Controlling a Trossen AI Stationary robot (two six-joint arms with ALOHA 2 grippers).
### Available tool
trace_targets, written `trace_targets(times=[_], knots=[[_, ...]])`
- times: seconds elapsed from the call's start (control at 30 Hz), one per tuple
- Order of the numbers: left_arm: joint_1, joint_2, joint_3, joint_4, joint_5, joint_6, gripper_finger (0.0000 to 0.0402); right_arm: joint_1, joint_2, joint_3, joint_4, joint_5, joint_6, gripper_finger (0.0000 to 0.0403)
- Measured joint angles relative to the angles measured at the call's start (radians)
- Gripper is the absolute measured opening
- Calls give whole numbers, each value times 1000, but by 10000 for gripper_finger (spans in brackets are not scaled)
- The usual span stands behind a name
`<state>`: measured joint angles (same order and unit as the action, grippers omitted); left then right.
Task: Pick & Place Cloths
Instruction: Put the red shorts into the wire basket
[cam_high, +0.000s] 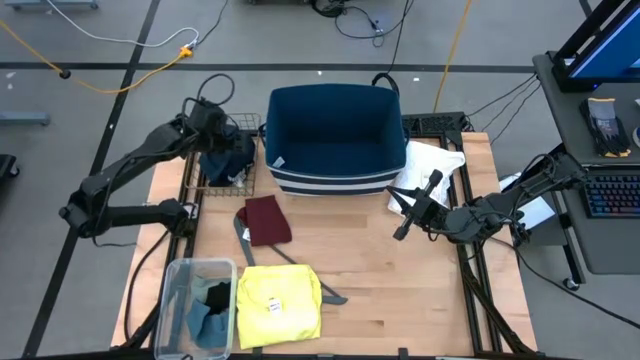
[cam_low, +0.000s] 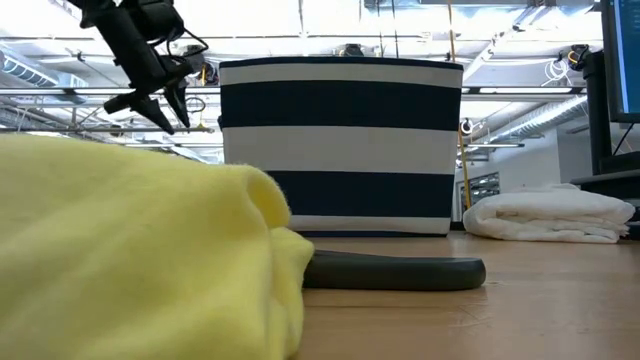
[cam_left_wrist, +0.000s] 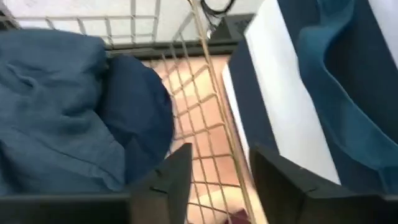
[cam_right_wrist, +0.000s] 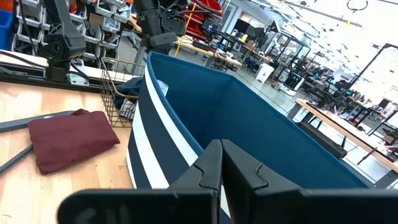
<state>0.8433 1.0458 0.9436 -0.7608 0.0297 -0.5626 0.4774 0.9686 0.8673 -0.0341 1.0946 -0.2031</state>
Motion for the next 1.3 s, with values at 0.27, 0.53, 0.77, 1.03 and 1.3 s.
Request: trace_targets(times=[0.27, 0.53, 0.77, 1.03, 1.3], knots=[[-134, -84, 0, -2, 31, -20, 13, 0, 0, 0, 0, 0, -4, 0], [-418, -217, 0, -57, 27, -120, 3, 0, 0, 0, -2, 0, -26, 0], [-771, -175, 0, -18, -77, -151, 2, 0, 0, 0, -8, 0, -26, 0], [-1044, 0, 0, 89, -202, -183, 2, 0, 0, 0, -9, 0, -26, 0], [-1106, 177, -1, 52, -213, -319, 11, 0, 0, 0, -8, -1, -61, 0]])
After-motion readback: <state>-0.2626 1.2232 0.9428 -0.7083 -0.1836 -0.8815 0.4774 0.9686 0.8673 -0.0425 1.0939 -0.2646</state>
